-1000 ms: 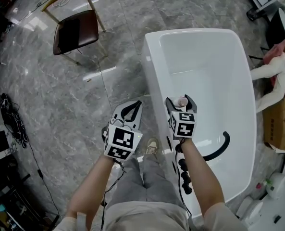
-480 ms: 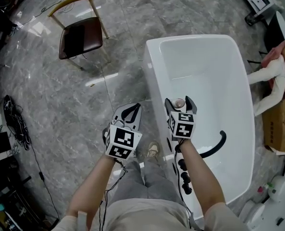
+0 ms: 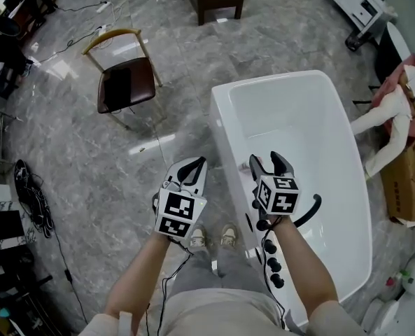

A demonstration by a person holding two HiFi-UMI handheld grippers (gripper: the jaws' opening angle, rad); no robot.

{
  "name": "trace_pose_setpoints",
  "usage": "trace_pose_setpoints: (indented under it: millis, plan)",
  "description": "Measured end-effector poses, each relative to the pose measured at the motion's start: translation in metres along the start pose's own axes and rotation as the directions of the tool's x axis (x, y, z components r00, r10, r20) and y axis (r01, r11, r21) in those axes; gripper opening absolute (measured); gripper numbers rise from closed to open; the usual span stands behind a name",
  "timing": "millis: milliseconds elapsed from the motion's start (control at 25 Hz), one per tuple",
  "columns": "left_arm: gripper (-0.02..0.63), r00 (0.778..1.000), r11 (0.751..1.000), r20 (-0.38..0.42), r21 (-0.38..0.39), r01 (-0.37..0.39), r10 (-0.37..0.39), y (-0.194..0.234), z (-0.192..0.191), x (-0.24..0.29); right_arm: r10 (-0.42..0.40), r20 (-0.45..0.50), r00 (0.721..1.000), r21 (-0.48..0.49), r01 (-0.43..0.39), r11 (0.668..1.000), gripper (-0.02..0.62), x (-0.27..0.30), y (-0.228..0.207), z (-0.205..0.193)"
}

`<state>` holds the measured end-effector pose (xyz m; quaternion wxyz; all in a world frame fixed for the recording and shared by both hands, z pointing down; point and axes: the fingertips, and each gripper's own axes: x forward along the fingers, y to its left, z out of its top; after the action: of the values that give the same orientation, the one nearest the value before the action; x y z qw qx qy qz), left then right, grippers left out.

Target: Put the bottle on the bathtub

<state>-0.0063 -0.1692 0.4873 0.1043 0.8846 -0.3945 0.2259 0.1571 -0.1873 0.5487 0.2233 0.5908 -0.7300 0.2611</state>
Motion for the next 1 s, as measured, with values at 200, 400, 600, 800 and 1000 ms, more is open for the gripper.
trace_pose_setpoints:
  millis: [200, 400, 600, 800, 1000]
  plan:
    - [0.020, 0.998, 0.999, 0.055, 0.042, -0.013, 0.011, 0.004, 0.040, -0.033, 0.051, 0.089, 0.995, -0.024, -0.049, 0.999, 0.179, -0.051, 0.024, 0.048]
    - [0.021, 0.993, 0.993, 0.116, 0.111, -0.035, 0.022, -0.005, 0.076, -0.070, 0.101, 0.227, 0.969, -0.067, -0.088, 0.994, 0.053, -0.116, 0.047, 0.092]
    - [0.021, 0.987, 0.990, 0.159, 0.127, -0.059, 0.038, -0.017, 0.095, -0.109, 0.181, 0.316, 0.931, -0.144, -0.142, 0.979, 0.029, -0.177, 0.082, 0.111]
    - [0.021, 0.980, 0.987, 0.198, 0.149, -0.065, 0.035, -0.034, 0.104, -0.148, 0.230, 0.346, 0.910, -0.148, -0.190, 0.971, 0.029, -0.224, 0.107, 0.112]
    - [0.021, 0.976, 0.980, 0.218, 0.185, -0.072, 0.030, -0.053, 0.109, -0.181, 0.236, 0.360, 0.903, -0.155, -0.192, 0.969, 0.029, -0.262, 0.117, 0.104]
